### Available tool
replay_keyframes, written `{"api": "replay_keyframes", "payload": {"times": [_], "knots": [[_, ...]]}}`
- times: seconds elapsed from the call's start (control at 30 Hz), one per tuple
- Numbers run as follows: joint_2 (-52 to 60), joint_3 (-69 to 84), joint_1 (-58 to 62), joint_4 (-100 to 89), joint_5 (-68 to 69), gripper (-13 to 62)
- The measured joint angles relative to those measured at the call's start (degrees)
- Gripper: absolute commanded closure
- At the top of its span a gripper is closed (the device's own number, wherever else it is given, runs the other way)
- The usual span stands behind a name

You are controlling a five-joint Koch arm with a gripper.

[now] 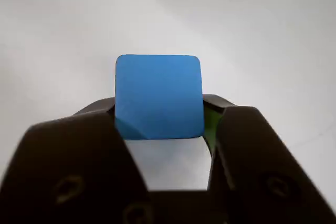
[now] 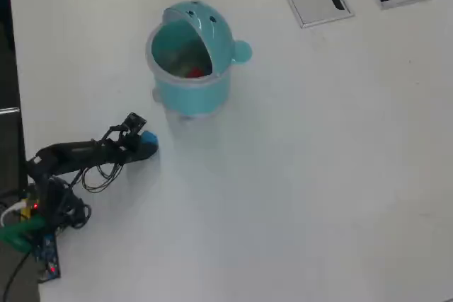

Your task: Grasp RGB lego blocks and put them in the bin one by one.

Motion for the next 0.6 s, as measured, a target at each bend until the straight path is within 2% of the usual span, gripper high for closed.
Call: {"api": "replay_keyframes", "payload": {"times": [0.37,0.6], "knots": [[11.51,-0.09,-3.6,0.79,0.0,37.8],[16.35,-15.47,-8.44,3.16,4.13,37.8]]}}
